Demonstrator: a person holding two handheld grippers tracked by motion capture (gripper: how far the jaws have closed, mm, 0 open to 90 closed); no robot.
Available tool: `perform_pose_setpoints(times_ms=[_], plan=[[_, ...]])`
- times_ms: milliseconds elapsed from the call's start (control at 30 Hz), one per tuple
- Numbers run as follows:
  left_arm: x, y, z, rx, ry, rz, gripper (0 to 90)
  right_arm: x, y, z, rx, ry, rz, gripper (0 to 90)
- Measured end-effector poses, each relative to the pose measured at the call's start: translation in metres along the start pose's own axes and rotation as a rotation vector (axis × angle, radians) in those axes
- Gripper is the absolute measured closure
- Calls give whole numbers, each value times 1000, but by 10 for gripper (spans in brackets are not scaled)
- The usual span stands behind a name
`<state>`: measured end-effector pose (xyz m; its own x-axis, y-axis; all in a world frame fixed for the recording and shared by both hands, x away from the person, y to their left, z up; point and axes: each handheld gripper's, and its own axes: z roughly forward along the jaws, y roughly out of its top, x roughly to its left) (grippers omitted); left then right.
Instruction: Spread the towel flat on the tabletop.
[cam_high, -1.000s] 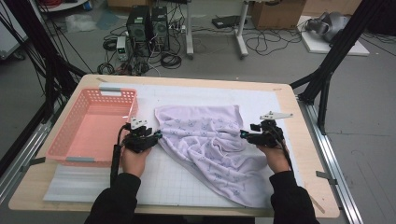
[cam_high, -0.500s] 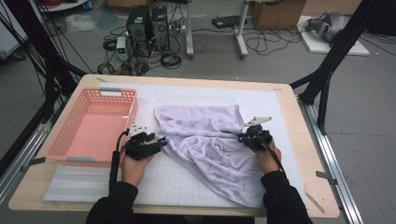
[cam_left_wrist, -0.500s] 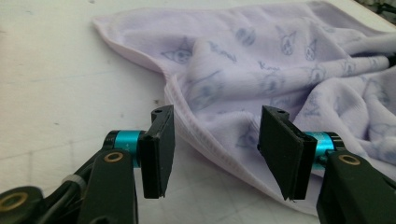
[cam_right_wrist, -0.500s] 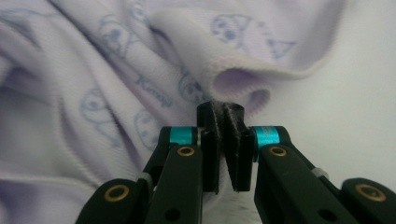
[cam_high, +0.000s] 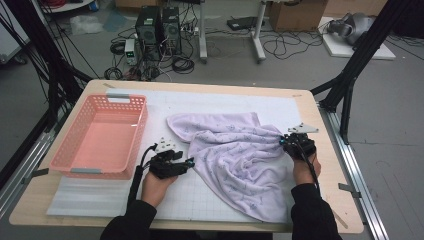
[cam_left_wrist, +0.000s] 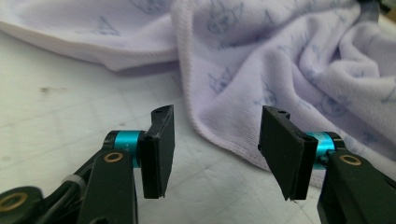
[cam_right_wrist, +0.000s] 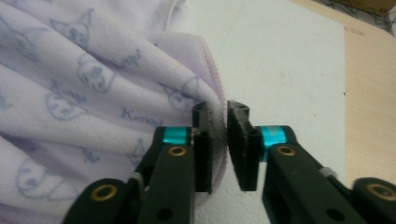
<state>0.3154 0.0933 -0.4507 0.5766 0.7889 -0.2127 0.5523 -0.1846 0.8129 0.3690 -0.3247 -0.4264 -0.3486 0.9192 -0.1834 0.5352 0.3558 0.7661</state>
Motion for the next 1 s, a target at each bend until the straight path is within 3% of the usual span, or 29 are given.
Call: perform_pose_setpoints(times_ms=[67, 167, 300, 333, 367, 400, 433, 467, 600, 833, 1000], plan=[[-5, 1, 5, 21, 14, 27, 446, 0, 1, -2, -22, 10, 10, 686], [-14, 3, 12, 43, 10, 68, 442, 0, 2, -4, -38, 14, 26, 665], [-24, 4, 16, 78, 68, 152, 457, 0, 3, -6, -57, 33, 27, 653], [-24, 4, 16, 78, 74, 167, 494, 1, 3, -6, -59, 38, 29, 653], [-25, 4, 15, 71, 49, 181, 564, 1, 3, -6, -61, 40, 25, 652], [-26, 3, 15, 70, 36, 204, 773, 2, 3, -6, -59, 45, 25, 649], [-27, 3, 15, 72, 44, 221, 848, 2, 3, -6, -57, 48, 27, 645], [-27, 3, 15, 69, 44, 226, 854, 2, 4, -6, -61, 52, 24, 644], [-13, 5, 12, 67, 82, 181, 863, 2, 4, -8, -70, 64, 29, 642], [26, 13, -7, 60, 189, 109, 865, 3, 5, -9, -77, 76, 26, 643], [43, 22, -15, 18, 275, 70, 866, 7, 6, -8, -77, 127, 15, 644]])
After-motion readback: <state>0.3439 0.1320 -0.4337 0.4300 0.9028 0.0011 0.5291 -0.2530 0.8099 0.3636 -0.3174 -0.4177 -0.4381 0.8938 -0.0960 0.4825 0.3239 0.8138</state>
